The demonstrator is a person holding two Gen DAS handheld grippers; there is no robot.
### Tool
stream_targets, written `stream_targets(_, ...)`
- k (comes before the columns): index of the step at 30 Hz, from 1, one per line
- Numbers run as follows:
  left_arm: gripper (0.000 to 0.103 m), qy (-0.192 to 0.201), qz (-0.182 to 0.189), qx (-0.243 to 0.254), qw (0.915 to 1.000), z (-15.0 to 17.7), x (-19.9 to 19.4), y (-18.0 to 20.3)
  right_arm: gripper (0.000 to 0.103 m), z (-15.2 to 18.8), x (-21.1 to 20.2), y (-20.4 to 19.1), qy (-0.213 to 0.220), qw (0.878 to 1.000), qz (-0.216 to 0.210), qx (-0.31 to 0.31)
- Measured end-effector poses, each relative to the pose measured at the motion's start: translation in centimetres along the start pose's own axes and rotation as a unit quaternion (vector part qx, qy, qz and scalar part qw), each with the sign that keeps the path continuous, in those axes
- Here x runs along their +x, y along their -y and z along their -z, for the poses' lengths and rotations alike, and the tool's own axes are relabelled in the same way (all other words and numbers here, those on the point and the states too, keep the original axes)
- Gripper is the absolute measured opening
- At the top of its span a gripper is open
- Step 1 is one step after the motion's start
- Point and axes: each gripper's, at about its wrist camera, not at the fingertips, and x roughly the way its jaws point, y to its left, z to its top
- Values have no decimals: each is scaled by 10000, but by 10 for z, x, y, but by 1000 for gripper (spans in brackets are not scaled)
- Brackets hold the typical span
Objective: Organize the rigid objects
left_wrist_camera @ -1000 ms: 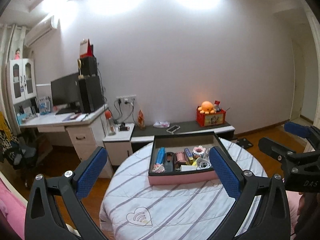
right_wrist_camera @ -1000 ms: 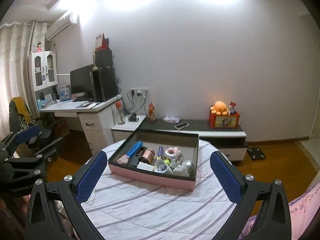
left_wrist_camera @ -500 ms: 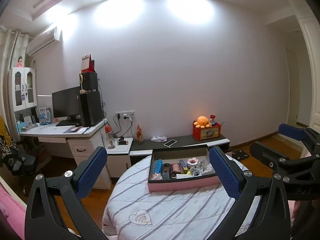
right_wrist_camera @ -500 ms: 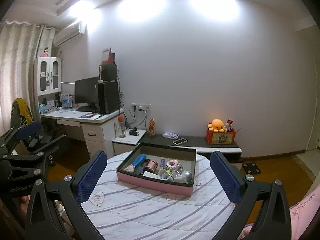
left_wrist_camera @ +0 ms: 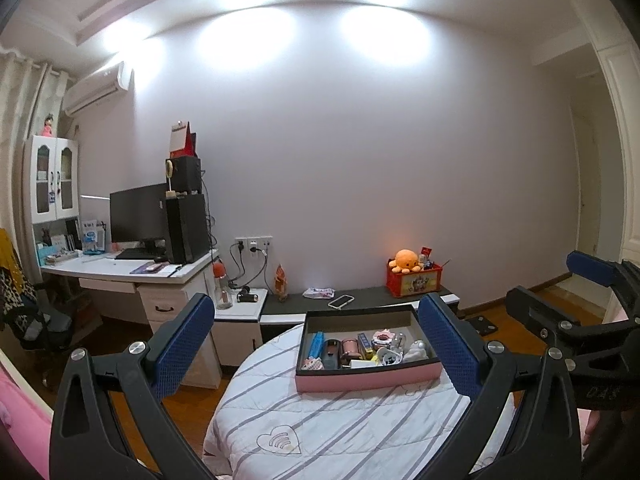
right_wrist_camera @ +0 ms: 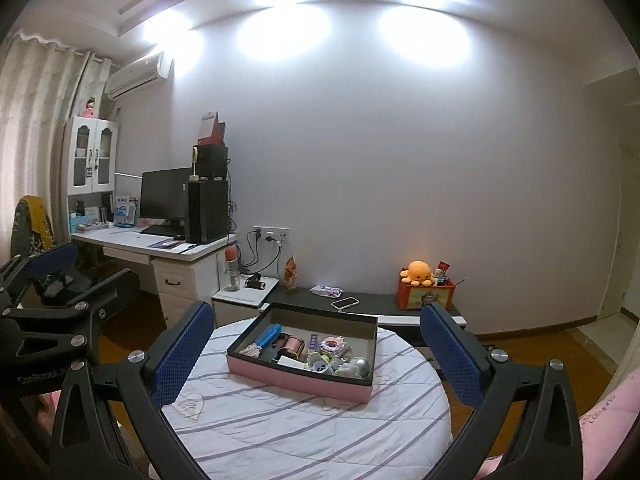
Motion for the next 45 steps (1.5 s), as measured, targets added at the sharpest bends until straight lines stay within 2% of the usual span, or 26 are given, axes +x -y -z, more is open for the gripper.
stream_targets(5, 103, 200, -29, 9, 9998, 1, -2, 5, 103, 2, -4, 3, 99, 9999, 102, 24)
stream_targets(19, 103, 325, -87, 25, 9994, 10, 9, 15, 103, 11, -2, 8, 318, 9988, 362, 8)
stream_targets(29, 103, 120, -81, 80, 9999, 15, 25, 18, 103, 17, 9, 11, 228, 9988, 429, -13)
stream_targets(45, 103, 2, -70, 86, 9999, 20, 41, 17, 103, 19, 23, 10, 115, 9989, 452, -39)
